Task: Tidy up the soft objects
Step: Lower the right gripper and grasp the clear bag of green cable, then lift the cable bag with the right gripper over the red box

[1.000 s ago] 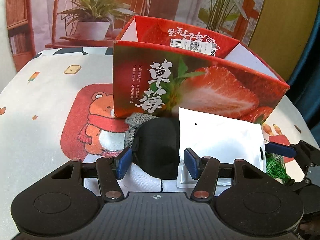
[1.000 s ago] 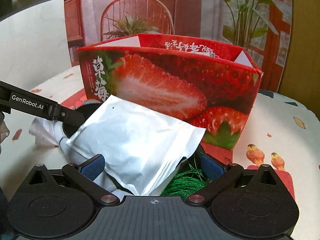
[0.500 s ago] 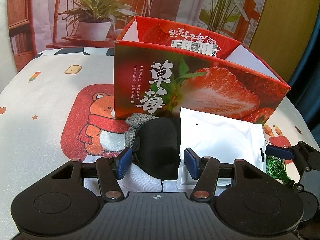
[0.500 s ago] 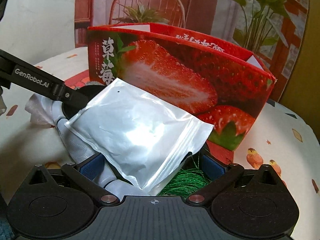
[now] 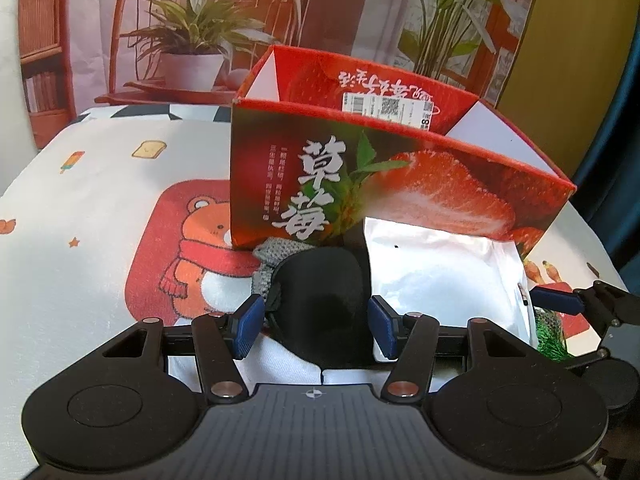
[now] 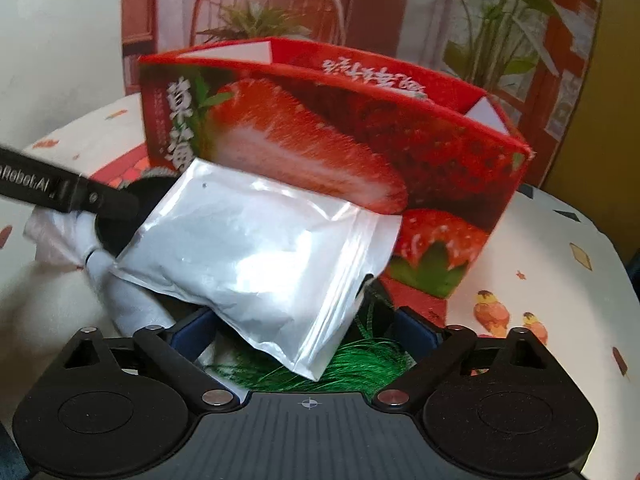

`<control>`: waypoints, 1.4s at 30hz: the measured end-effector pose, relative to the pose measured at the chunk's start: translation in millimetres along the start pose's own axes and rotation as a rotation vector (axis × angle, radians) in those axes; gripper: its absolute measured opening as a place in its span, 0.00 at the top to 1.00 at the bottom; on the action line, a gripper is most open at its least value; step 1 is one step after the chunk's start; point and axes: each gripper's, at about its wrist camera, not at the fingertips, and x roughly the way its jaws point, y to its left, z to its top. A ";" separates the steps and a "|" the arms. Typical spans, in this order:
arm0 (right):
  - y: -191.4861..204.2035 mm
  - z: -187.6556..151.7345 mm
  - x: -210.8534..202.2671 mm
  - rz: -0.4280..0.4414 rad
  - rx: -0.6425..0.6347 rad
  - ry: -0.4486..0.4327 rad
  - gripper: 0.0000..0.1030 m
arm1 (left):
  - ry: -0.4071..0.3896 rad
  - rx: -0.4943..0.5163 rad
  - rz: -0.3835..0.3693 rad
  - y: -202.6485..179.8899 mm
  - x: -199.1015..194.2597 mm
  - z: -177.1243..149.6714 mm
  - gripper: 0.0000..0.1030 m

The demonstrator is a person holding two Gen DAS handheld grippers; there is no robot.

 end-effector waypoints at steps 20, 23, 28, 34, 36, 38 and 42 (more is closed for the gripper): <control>-47.1 42.6 -21.2 0.057 0.133 -0.157 0.39 | -0.097 0.134 -0.125 -19.3 -1.1 29.4 0.42; -50.7 39.0 -15.8 0.070 0.151 -0.145 0.39 | -0.096 0.224 -0.155 -35.3 9.6 33.6 0.42; -54.2 34.8 -7.4 0.096 0.143 -0.128 0.39 | -0.066 0.239 -0.173 -38.4 32.4 38.0 0.42; -55.3 37.6 -1.0 0.120 0.105 -0.122 0.39 | -0.036 0.248 -0.201 -37.6 49.0 39.1 0.42; -54.8 38.9 2.7 0.141 0.100 -0.110 0.41 | -0.026 0.243 -0.208 -35.9 52.7 39.2 0.42; -51.5 39.4 5.2 0.148 0.079 -0.106 0.43 | -0.020 0.249 -0.198 -35.2 54.7 38.6 0.42; -48.3 39.9 6.9 0.141 0.063 -0.103 0.52 | -0.015 0.237 -0.195 -30.1 58.2 41.5 0.42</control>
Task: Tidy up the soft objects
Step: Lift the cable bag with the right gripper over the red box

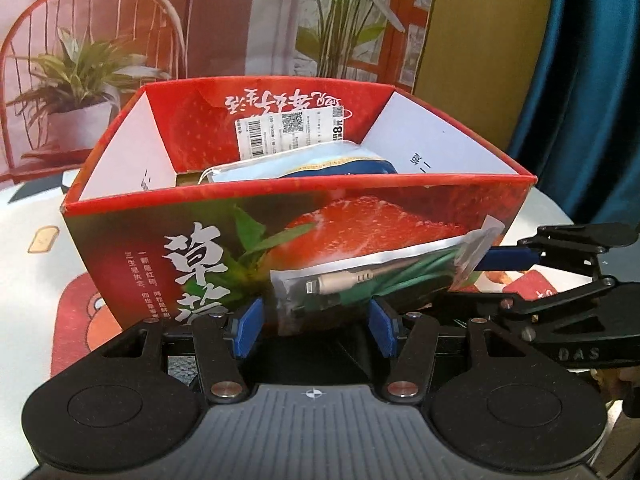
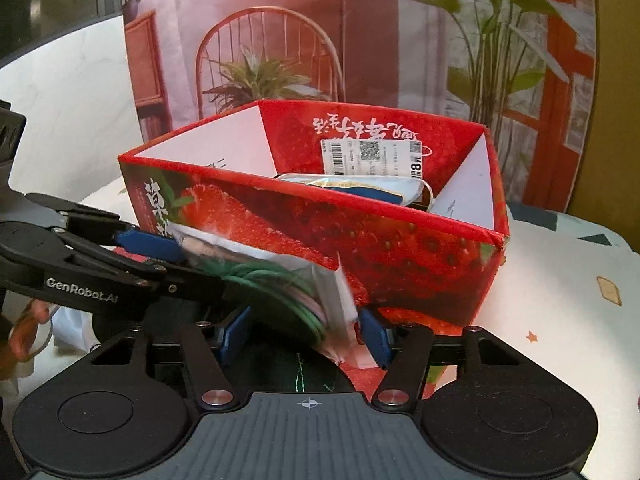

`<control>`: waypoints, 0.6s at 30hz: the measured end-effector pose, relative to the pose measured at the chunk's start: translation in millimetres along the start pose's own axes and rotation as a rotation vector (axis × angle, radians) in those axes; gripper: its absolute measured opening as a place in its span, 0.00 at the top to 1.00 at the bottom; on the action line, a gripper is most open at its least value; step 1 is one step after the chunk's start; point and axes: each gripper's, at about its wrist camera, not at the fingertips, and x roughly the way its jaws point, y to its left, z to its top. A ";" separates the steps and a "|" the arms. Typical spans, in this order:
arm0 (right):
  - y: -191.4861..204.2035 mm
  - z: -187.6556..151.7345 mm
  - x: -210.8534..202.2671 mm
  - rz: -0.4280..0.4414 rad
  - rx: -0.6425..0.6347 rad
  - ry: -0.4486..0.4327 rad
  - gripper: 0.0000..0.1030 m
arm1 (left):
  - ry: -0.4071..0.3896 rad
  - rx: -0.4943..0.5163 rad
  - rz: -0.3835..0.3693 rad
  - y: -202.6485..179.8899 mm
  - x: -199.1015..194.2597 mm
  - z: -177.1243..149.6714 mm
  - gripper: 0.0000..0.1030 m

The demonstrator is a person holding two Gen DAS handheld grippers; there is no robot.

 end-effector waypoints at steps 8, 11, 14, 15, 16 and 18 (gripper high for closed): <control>-10.0 -1.1 1.0 -0.024 0.023 0.007 0.83 | 0.001 -0.003 -0.014 -2.2 4.3 0.5 0.42; -10.7 -2.1 1.5 -0.023 0.031 0.007 0.83 | 0.002 0.000 -0.019 -5.7 6.2 0.4 0.42; -11.0 -2.1 2.5 -0.020 0.038 0.008 0.83 | 0.002 0.004 -0.017 -7.9 6.3 -0.5 0.41; -10.7 -1.6 2.8 -0.018 0.039 0.009 0.83 | 0.002 0.001 -0.022 -7.2 5.1 -1.1 0.41; -10.2 -1.1 3.0 -0.011 0.038 0.009 0.83 | -0.002 -0.007 -0.030 -6.1 4.1 -1.2 0.41; -6.1 0.4 3.5 0.006 0.026 0.011 0.83 | -0.016 -0.030 -0.043 -3.6 -0.5 -0.1 0.41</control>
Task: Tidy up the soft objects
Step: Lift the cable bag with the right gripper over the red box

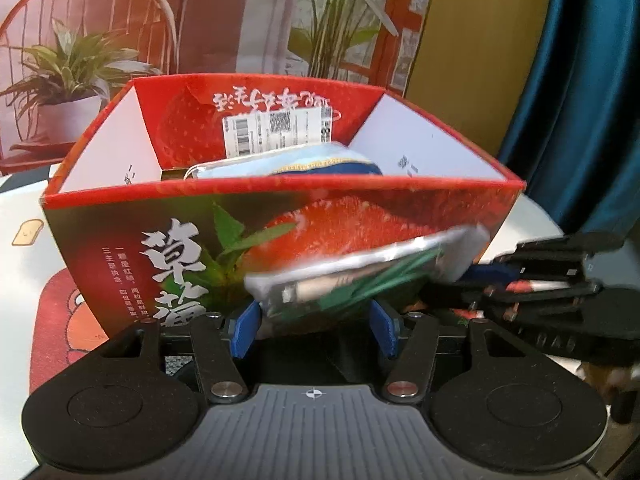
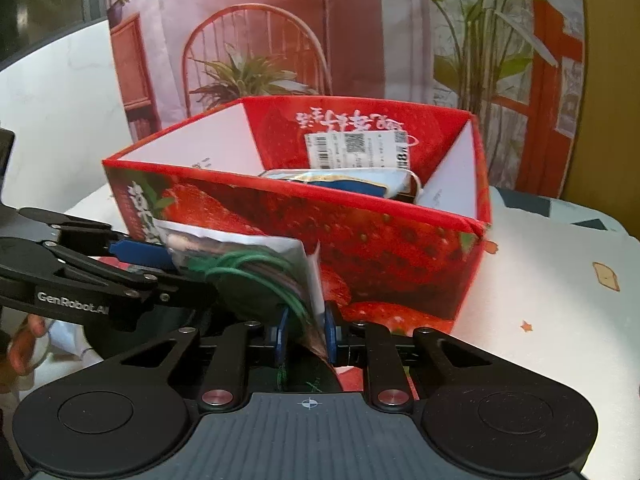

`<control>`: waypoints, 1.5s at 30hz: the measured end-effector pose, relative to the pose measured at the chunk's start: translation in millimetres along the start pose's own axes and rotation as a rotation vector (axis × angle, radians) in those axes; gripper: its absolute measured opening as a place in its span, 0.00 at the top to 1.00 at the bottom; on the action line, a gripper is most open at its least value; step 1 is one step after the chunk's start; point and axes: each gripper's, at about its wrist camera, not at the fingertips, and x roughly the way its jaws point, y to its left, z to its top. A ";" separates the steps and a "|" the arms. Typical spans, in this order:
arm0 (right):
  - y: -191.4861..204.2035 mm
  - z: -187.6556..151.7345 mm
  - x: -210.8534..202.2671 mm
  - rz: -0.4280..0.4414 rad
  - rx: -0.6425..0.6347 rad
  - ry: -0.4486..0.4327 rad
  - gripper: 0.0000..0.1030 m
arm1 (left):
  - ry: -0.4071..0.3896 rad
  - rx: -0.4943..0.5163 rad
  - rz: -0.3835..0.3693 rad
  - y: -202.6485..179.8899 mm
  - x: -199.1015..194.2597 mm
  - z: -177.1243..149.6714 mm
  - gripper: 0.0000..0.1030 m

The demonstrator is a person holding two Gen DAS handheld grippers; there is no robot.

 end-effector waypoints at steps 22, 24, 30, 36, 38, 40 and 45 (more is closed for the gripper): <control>16.9 62.1 -58.2 0.055 -0.019 -0.209 0.83 | -0.283 -0.046 -0.026 -9.3 -93.5 53.3 0.45; 15.1 72.2 -60.4 0.065 -0.016 -0.226 0.83 | -0.300 -0.041 -0.024 -9.6 -97.1 61.7 0.45; 14.1 100.8 -57.2 0.060 -0.023 -0.255 0.83 | -0.298 -0.052 -0.028 0.6 -92.3 88.1 0.45; 5.3 125.7 -30.5 0.034 -0.028 -0.229 0.83 | -0.230 -0.101 -0.026 18.4 -59.6 110.8 0.44; -1.2 129.6 -17.1 0.030 -0.009 -0.199 0.83 | -0.186 -0.130 -0.033 25.4 -43.2 116.6 0.44; -9.1 130.6 -3.5 0.027 0.019 -0.161 0.83 | -0.137 -0.160 -0.036 30.6 -27.4 119.2 0.44; -25.5 122.7 26.7 0.026 0.098 -0.055 0.83 | -0.029 -0.160 -0.011 30.8 5.7 118.3 0.44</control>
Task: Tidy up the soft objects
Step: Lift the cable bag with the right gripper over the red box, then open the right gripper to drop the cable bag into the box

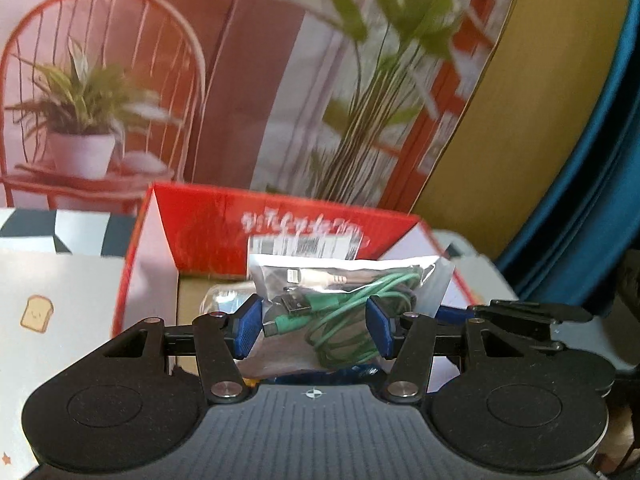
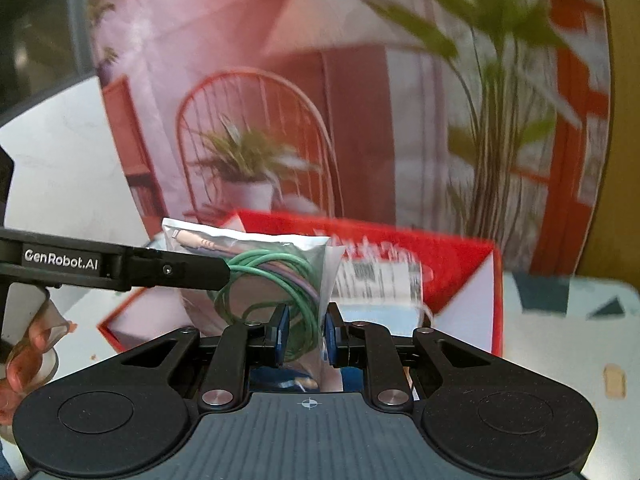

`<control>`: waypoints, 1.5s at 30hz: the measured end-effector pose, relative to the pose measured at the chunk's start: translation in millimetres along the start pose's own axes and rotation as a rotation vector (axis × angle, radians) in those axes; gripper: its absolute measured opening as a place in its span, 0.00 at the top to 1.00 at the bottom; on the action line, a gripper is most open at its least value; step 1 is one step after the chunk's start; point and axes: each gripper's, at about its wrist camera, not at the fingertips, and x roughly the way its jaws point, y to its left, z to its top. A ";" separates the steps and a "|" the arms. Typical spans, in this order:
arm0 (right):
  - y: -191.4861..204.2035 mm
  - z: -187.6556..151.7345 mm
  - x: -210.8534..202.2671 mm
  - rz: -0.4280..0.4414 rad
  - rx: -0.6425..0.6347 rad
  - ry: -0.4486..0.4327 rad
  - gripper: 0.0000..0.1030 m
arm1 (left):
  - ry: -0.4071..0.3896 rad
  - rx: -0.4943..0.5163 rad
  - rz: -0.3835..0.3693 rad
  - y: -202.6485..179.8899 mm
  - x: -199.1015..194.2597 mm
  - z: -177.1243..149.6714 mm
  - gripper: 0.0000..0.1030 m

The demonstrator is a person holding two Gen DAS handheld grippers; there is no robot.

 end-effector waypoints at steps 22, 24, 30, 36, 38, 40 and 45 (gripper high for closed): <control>-7.8 -12.9 34.7 -0.129 0.033 0.095 0.67 | 0.050 0.053 0.121 5.7 22.8 -12.5 0.32; -4.7 -11.2 28.4 -0.153 -0.002 0.068 0.60 | 0.020 0.065 0.140 3.6 14.2 -10.8 0.30; 4.0 -8.4 6.0 -0.154 -0.019 -0.012 0.26 | -0.055 0.146 0.203 -11.4 -17.3 -17.8 0.13; 15.3 -11.9 -9.8 -0.175 -0.017 -0.044 0.01 | -0.104 0.169 0.231 -15.7 -48.0 -25.9 0.03; 19.5 -12.9 -14.1 -0.172 -0.022 -0.046 0.00 | -0.110 0.159 0.233 -15.6 -55.4 -28.1 0.00; 24.1 -13.6 -17.6 -0.181 -0.031 -0.049 0.00 | -0.109 0.151 0.239 -15.7 -60.9 -30.3 0.00; 32.6 -17.7 -31.7 -0.180 -0.028 -0.066 0.00 | -0.127 0.137 0.259 -17.6 -77.4 -39.6 0.00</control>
